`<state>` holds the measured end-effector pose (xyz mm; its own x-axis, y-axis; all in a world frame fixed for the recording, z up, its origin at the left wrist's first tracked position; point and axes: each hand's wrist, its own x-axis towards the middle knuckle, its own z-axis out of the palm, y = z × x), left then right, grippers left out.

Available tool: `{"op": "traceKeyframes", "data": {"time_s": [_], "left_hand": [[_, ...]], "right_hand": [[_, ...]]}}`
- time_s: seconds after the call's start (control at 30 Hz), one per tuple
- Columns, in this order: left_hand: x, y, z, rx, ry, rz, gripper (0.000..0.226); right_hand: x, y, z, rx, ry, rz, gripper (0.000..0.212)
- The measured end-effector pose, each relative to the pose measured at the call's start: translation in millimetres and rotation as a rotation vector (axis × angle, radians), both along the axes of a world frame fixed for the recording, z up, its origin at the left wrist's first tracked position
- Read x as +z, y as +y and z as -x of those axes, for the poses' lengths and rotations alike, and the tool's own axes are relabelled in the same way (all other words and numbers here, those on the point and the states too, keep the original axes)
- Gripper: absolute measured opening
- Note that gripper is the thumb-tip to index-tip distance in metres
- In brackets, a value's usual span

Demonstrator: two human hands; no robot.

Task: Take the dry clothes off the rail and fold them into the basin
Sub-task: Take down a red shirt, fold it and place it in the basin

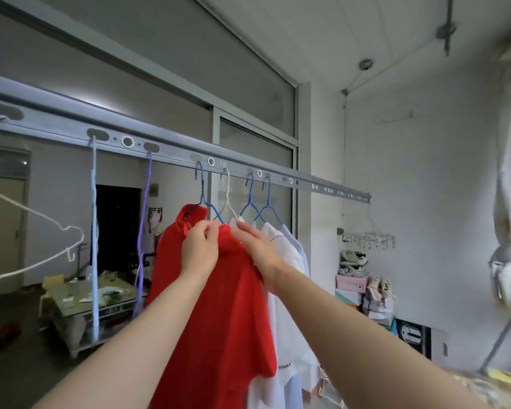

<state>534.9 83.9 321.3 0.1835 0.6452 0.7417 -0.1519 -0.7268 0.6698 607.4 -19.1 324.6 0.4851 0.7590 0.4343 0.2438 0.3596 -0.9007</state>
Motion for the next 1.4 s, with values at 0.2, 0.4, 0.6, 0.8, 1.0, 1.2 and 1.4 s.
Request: {"op": "traceKeyframes", "data": {"time_s": [0.2,0.4,0.6,0.8,1.0,1.2,1.4], "left_hand": [[-5.3,1.4,-5.5,-0.012,-0.071,0.021,0.046],[10.1,-15.0,-9.0,-0.272,-0.095,0.248,0.022],[18.1,-21.6,-19.4,-0.18,-0.017,0.292,0.023],[21.1,-30.8,-28.7,-0.096,0.015,0.298,0.019],[35.2,-46.4,-34.5,-0.11,-0.029,0.357,0.015],[44.9,-69.2,-33.8,-0.169,-0.084,0.416,0.029],[9.4,-66.4,-16.3,-0.313,-0.027,0.409,0.026]], "right_hand": [[-5.8,-1.2,-1.6,0.247,0.131,0.066,0.038],[-12.1,-9.3,-8.9,0.213,0.028,0.081,0.009],[-34.7,-32.1,-22.0,0.043,-0.147,0.077,0.031],[-56.5,-57.9,-25.3,-0.14,-0.287,-0.046,0.024],[-95.5,-73.1,-24.8,-0.217,-0.505,0.083,0.033],[-96.2,-75.2,-5.9,-0.108,-0.174,-0.061,0.022],[-93.1,-71.7,4.9,-0.038,0.043,-0.066,0.013]]}}
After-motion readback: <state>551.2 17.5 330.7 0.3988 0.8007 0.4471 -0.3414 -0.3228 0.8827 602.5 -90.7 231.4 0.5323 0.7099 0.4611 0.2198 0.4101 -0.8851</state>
